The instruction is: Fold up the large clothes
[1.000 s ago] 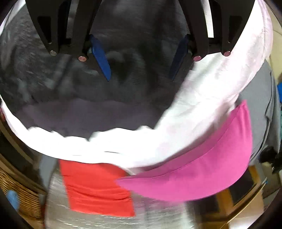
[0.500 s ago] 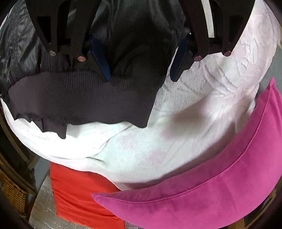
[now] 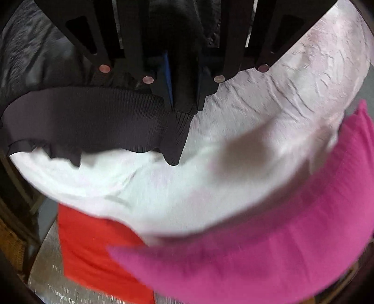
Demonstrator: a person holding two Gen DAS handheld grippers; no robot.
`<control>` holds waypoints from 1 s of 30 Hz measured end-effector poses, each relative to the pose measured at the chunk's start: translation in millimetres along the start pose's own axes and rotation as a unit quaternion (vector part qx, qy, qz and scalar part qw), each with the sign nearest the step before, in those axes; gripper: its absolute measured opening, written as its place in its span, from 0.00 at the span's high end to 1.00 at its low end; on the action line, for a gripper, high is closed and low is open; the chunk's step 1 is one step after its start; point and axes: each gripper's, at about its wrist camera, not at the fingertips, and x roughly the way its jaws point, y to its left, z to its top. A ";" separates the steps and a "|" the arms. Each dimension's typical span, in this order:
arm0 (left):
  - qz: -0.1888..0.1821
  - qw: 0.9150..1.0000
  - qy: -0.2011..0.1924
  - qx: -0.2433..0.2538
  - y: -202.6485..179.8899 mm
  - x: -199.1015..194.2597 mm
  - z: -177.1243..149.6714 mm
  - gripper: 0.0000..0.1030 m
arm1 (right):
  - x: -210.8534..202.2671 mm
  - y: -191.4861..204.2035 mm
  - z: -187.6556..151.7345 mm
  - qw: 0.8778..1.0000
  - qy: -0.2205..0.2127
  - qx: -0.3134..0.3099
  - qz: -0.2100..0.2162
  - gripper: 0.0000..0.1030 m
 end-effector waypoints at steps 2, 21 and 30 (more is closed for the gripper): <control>0.007 1.000 -0.009 0.005 -4.9 1.0 0.2 0.81 | 11.8 2.7 -7.8 1.000 0.013 -0.007 -0.011 0.86; 0.033 0.999 -0.040 0.010 -13.0 -14.4 -0.8 0.76 | 8.4 7.0 4.4 0.998 -0.002 -0.005 -0.057 0.85; 0.066 0.993 -0.086 0.042 -1.9 -71.6 -16.6 0.45 | -28.5 -16.5 -5.4 0.999 -0.010 0.043 -0.015 0.31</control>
